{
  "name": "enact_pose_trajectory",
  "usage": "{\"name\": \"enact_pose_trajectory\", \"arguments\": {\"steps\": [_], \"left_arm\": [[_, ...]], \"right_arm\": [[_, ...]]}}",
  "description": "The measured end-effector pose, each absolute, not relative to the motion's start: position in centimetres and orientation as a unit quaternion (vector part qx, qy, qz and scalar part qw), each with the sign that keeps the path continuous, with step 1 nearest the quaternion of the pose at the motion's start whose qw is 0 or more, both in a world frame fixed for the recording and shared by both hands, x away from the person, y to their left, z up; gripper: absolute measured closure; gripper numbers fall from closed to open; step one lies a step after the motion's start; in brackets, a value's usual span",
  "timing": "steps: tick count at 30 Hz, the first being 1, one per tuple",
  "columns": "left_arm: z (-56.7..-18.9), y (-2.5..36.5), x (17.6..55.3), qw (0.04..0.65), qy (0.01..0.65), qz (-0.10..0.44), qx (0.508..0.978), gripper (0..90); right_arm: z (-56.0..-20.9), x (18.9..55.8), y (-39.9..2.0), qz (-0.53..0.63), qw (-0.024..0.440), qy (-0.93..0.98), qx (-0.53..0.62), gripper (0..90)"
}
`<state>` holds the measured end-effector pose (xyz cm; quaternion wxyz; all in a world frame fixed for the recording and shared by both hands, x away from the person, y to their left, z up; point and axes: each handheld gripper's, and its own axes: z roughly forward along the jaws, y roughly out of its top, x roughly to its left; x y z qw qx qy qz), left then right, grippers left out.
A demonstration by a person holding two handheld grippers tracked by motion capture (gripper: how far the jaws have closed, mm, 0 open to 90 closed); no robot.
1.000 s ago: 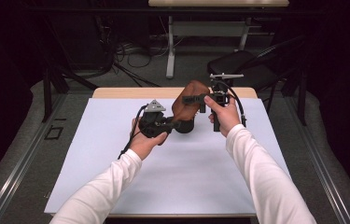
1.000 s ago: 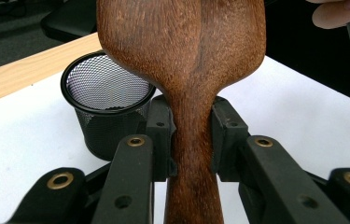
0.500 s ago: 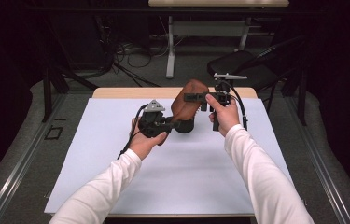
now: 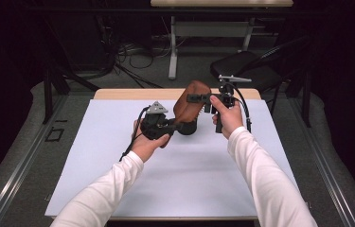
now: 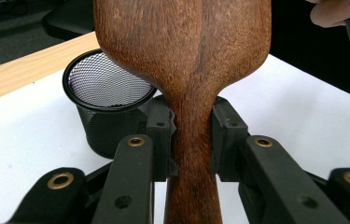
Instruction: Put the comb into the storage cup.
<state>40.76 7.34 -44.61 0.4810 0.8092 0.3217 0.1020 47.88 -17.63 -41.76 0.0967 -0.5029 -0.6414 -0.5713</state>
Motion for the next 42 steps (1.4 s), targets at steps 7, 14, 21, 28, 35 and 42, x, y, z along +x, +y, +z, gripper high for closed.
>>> {"name": "enact_pose_trajectory", "arguments": {"steps": [7, 14, 21, 28, 35, 42], "left_arm": [[-44.58, 7.38, 40.72, 0.479, 0.318, 0.105, 0.811, 72.6], [-44.68, 7.24, 40.72, 0.480, 0.318, 0.104, 0.811, 72.6], [-44.72, 7.17, 40.72, 0.481, 0.318, 0.105, 0.810, 72.6], [-44.67, 7.25, 40.68, 0.482, 0.318, 0.106, 0.810, 72.5], [-44.81, 7.30, 40.70, 0.482, 0.318, 0.107, 0.809, 72.4], [-44.75, 7.35, 40.66, 0.483, 0.317, 0.108, 0.809, 72.3]], "right_arm": [[-42.19, 48.03, -18.11, -0.582, 0.131, -0.619, -0.512, 43.7], [-42.16, 48.01, -18.23, -0.581, 0.133, -0.617, -0.514, 44.6], [-42.15, 48.01, -18.38, -0.585, 0.140, -0.612, -0.514, 46.0], [-42.15, 48.06, -18.41, -0.585, 0.151, -0.604, -0.519, 47.2], [-42.25, 48.13, -18.39, -0.585, 0.159, -0.600, -0.523, 48.1], [-42.32, 48.16, -18.46, -0.584, 0.166, -0.596, -0.526, 48.6]]}}
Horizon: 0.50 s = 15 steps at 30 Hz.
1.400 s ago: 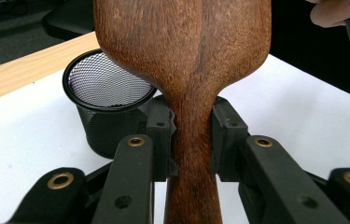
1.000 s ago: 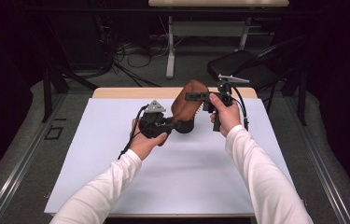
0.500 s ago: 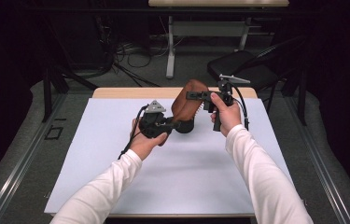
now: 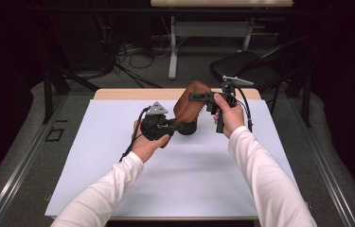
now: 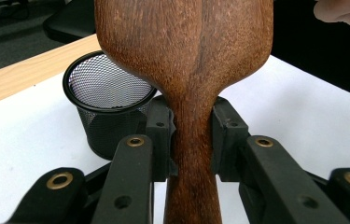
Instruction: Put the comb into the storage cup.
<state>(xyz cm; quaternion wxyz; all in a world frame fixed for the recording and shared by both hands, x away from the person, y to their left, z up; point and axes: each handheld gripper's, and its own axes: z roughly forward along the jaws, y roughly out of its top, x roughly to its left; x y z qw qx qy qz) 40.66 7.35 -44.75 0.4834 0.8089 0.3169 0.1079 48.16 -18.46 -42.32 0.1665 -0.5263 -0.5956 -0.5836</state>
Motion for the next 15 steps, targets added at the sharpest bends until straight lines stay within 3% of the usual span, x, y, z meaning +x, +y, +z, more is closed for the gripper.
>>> {"name": "enact_pose_trajectory", "arguments": {"steps": [15], "left_arm": [[-44.58, 7.53, 40.62, 0.493, 0.317, 0.111, 0.802, 69.3]], "right_arm": [[-42.24, 48.20, -18.46, -0.587, 0.170, -0.590, -0.528, 49.5]]}}
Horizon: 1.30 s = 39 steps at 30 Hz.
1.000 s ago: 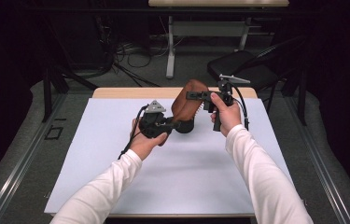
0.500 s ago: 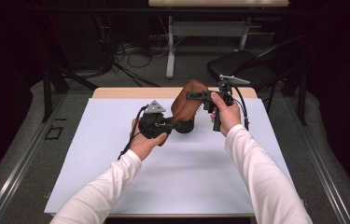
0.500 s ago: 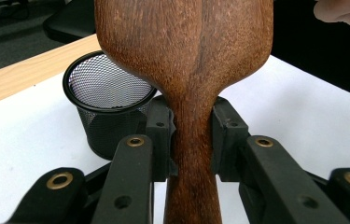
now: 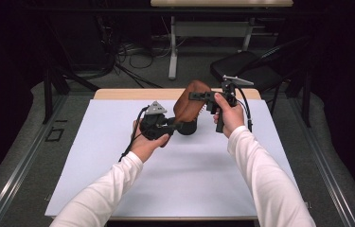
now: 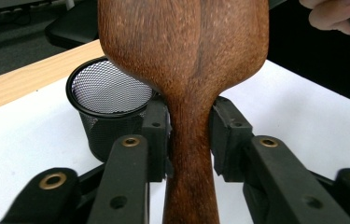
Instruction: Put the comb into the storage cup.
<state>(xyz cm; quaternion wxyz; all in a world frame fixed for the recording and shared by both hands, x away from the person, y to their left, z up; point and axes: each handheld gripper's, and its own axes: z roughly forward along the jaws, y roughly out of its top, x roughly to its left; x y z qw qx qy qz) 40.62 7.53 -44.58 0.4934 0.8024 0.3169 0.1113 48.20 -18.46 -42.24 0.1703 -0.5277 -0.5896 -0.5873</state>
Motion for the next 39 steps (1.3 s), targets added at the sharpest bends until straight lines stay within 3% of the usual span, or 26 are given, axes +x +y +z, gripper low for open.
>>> {"name": "enact_pose_trajectory", "arguments": {"steps": [20, 39], "left_arm": [[-44.4, 8.0, 40.5, 0.499, 0.326, 0.117, 0.794, 59.7], [-44.2, 9.1, 40.5, 0.504, 0.337, 0.133, 0.784, 35.6]], "right_arm": [[-42.0, 48.3, -18.7, -0.598, 0.174, -0.576, -0.529, 50.2], [-41.5, 48.3, -19.4, -0.608, 0.154, -0.565, -0.537, 50.2]]}}
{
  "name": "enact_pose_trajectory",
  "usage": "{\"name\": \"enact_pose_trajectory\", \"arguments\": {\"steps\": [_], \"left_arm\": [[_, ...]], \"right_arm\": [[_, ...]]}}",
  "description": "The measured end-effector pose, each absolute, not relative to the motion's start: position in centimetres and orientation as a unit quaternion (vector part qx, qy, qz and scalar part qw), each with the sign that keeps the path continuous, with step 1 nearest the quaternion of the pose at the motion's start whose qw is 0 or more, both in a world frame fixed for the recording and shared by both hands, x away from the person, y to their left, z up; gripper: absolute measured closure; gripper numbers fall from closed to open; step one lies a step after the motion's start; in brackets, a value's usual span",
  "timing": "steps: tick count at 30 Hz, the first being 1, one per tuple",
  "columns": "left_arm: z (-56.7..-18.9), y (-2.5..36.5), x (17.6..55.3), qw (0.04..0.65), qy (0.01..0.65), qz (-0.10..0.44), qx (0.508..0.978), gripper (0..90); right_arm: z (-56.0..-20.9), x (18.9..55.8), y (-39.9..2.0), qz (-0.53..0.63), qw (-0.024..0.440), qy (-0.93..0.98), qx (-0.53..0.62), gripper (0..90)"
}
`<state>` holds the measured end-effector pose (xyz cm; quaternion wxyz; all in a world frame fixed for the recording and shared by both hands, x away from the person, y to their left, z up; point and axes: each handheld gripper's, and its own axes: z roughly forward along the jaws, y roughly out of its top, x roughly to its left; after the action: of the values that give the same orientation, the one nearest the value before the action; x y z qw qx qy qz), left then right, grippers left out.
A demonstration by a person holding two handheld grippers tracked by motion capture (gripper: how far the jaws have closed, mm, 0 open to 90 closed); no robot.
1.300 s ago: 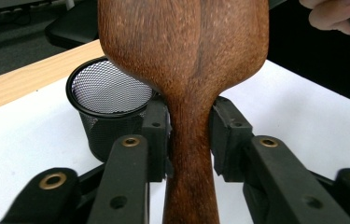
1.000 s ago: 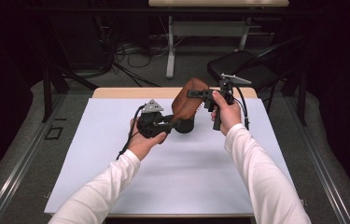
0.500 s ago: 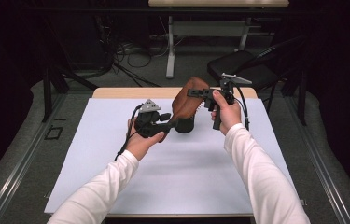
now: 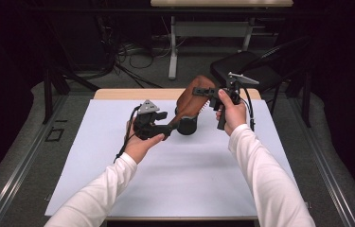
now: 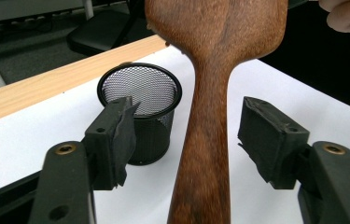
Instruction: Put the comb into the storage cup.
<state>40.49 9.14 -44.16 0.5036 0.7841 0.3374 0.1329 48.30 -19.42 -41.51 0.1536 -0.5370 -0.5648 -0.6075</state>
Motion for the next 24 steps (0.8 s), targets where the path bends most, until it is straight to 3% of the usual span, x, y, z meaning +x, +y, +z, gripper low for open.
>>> {"name": "enact_pose_trajectory", "arguments": {"steps": [22, 24], "left_arm": [[-43.3, 10.4, 40.7, 0.500, 0.348, 0.163, 0.776, 30.7], [-43.3, 10.5, 40.7, 0.507, 0.351, 0.156, 0.772, 27.2]], "right_arm": [[-39.2, 48.5, -20.2, -0.613, 0.110, -0.565, -0.541, 50.2], [-38.8, 48.6, -20.3, -0.614, 0.104, -0.565, -0.542, 50.2]]}}
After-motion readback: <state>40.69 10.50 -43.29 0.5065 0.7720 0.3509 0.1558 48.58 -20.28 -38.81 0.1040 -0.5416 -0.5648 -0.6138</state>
